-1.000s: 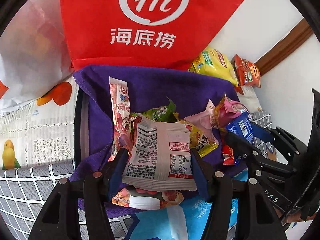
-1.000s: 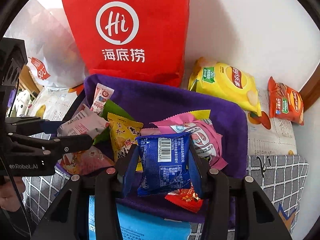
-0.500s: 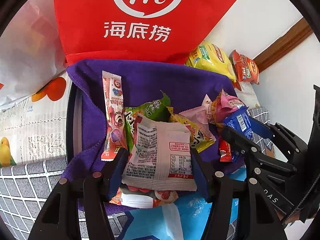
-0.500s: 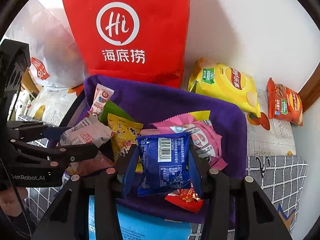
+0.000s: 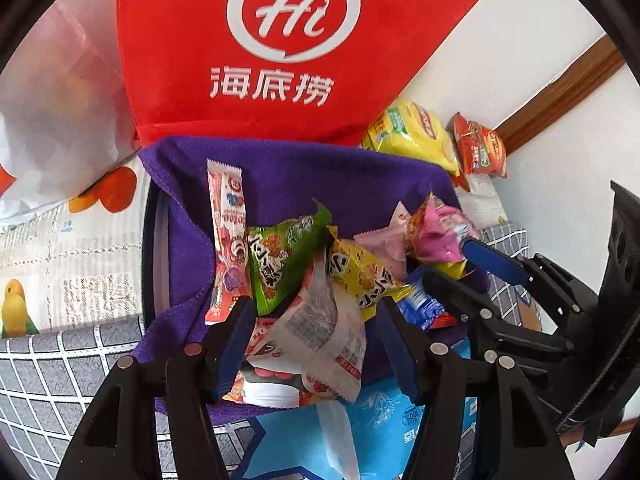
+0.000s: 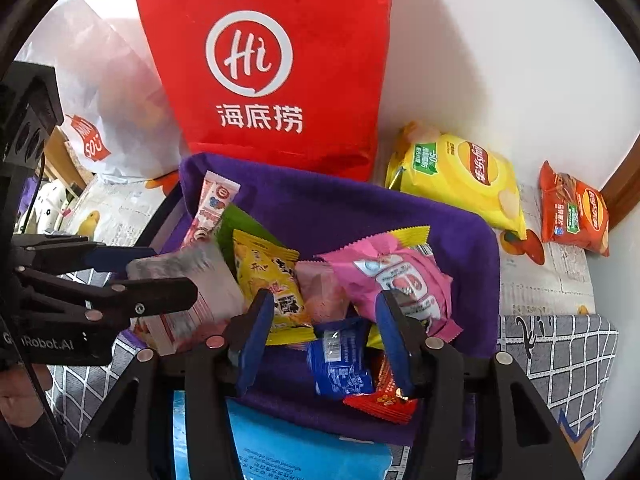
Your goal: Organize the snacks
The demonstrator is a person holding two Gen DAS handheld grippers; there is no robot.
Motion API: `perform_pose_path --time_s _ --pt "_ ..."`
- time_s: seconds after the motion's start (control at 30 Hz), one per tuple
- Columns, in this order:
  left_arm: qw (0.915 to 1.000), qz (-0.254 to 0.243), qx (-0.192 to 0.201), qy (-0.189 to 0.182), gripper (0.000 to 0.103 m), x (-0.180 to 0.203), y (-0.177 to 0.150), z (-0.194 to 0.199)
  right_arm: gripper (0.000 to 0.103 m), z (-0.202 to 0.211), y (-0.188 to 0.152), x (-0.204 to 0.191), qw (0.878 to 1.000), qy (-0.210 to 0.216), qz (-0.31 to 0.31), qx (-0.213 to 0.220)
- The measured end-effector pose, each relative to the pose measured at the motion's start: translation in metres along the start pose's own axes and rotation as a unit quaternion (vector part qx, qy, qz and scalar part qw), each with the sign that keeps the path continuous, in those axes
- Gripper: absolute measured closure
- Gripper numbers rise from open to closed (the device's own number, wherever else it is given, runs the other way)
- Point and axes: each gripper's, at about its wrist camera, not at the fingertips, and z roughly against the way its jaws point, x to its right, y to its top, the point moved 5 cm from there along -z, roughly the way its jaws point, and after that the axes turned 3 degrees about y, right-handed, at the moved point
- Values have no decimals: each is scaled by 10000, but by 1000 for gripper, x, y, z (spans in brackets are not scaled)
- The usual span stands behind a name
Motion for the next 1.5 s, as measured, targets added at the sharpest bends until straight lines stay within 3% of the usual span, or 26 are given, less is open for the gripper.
perform_pose_path --time_s 0.37,0.53,0.6,0.77,0.97,1.1,1.3,1.43,1.5 --pt "9989 -44 427 180 31 0 4 27 44 25 4 -18 9995 76 216 238" --pt "9971 -27 738 186 27 -2 5 52 42 58 7 -28 9975 23 354 610" --pt "9960 -13 865 208 25 -2 5 61 35 75 8 -31 9962 26 312 807" --pt "9921 -48 1242 189 21 5 0 91 30 109 3 -36 9938 79 182 1098" --pt "9870 -296 1552 287 16 27 -10 116 26 141 -17 -34 9916 -296 -107 1258" --pt "9851 -362 1645 344 13 38 -34 127 26 158 -42 -32 9892 -708 -125 1281" --pt "9822 -498 1757 450 12 54 -88 139 26 177 -88 -32 9906 -431 -462 1210" --pt "9783 -449 1985 402 12 59 -123 153 10 196 -120 -35 9870 -596 -550 1385" --pt "9749 -409 2153 398 12 60 -142 160 9 204 -132 -36 9858 -638 -552 1455"
